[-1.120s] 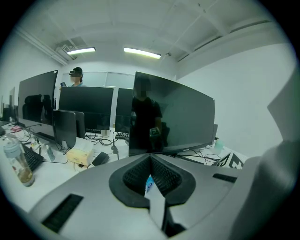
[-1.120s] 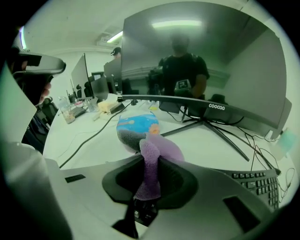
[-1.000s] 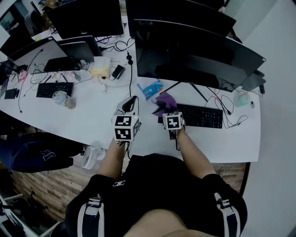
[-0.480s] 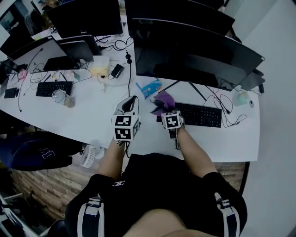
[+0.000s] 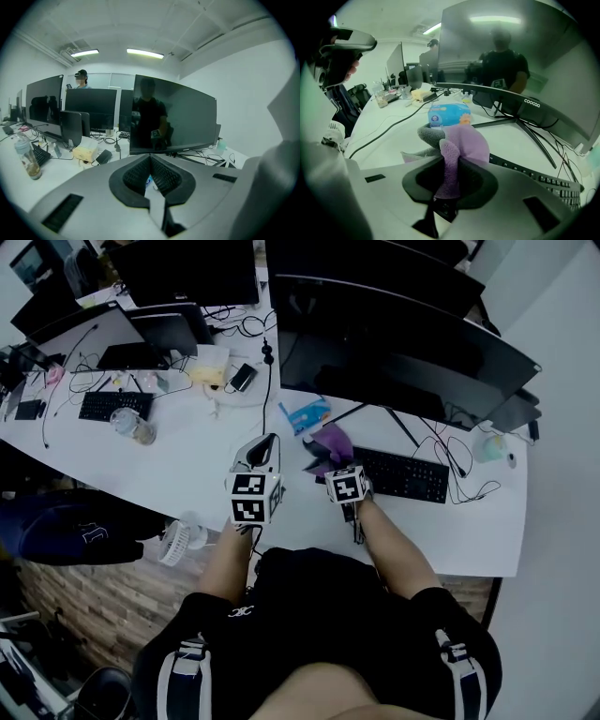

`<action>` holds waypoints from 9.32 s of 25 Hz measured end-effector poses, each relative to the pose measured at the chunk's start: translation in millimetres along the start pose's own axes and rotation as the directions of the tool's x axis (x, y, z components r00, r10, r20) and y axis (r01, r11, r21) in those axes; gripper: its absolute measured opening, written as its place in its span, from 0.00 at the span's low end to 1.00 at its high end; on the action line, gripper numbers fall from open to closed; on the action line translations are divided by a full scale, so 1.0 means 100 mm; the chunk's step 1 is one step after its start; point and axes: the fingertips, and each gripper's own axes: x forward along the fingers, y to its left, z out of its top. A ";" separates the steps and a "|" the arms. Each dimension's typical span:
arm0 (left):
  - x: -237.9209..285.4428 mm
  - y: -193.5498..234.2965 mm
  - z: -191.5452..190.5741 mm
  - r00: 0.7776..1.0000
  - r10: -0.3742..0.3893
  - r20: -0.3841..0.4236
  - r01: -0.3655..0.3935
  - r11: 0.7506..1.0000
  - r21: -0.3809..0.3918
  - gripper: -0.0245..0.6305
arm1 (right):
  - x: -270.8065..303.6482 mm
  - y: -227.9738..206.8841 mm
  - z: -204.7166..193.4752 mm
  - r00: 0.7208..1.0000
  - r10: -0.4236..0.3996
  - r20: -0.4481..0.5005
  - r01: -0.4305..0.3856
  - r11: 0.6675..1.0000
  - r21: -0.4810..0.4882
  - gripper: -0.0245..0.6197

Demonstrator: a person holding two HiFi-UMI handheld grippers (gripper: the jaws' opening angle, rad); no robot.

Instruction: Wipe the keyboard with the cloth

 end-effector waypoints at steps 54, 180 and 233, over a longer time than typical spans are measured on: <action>0.64 -2.40 -0.07 0.993 -0.119 -0.011 0.120 0.992 0.044 0.05 | -1.00 -1.73 -1.27 0.999 -0.032 0.040 0.029 0.996 0.084 0.18; -0.10 -0.05 -0.14 0.997 0.079 -0.022 -0.078 0.995 0.055 0.05 | -0.03 -0.73 0.05 0.950 -0.307 0.063 0.309 0.950 -0.037 0.16; -0.63 0.07 0.44 0.971 0.032 0.237 -0.034 0.999 0.006 0.05 | -2.54 -0.46 1.34 0.621 -0.292 0.728 0.104 0.950 0.293 0.17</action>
